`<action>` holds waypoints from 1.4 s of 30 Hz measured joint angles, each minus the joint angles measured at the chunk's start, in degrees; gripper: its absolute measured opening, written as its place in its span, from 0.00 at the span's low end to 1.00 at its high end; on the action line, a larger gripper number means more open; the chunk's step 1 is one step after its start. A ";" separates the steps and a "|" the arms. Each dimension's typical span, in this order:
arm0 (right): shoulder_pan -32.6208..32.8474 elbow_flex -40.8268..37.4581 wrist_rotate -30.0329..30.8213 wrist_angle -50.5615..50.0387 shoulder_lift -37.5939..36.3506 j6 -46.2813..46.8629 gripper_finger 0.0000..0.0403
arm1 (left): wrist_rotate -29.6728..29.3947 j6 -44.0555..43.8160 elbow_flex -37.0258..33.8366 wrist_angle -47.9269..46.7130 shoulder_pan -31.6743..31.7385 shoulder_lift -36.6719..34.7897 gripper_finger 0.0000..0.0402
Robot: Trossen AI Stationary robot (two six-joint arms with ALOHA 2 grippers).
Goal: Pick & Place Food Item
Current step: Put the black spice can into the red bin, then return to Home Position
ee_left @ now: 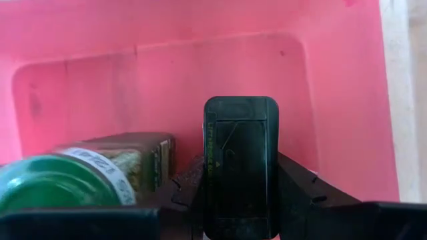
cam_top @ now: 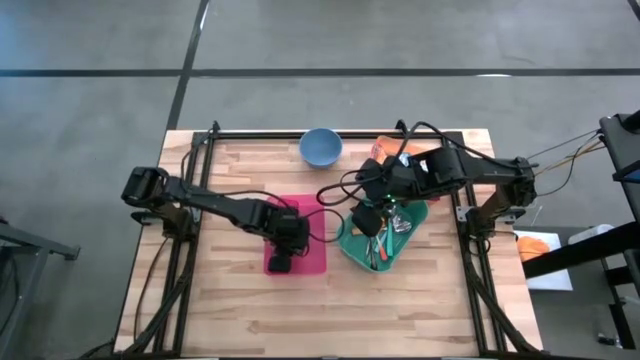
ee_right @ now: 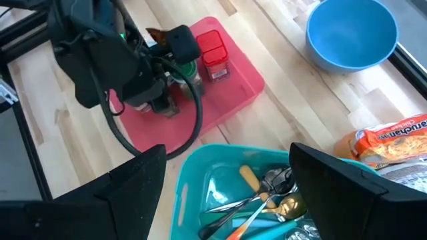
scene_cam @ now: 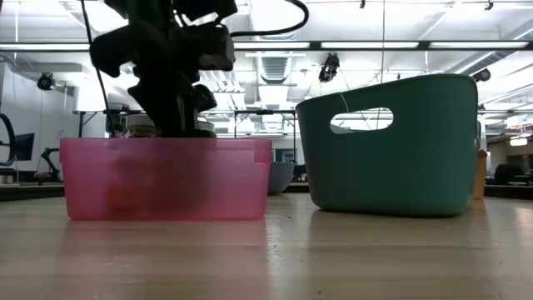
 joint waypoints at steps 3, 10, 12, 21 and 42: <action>0.01 0.00 0.02 -0.09 -0.07 -0.16 0.78 | -1.29 -1.28 -1.37 1.65 -0.10 -0.42 0.29; 0.00 0.00 -0.02 -0.94 -0.08 0.17 0.78 | -2.18 -1.52 -3.20 3.73 -0.03 -0.70 0.29; -0.01 0.00 0.00 -1.30 -0.09 0.31 0.78 | -2.11 -1.52 -3.17 3.68 -0.03 -0.70 0.29; -0.01 -0.01 0.00 -1.49 -0.09 0.30 0.78 | -1.95 -1.52 -2.94 3.25 -0.10 -0.58 0.53; 0.09 4.02 -0.05 -1.68 -0.44 -4.92 0.78 | 9.38 -1.54 2.21 2.46 0.67 -21.80 0.82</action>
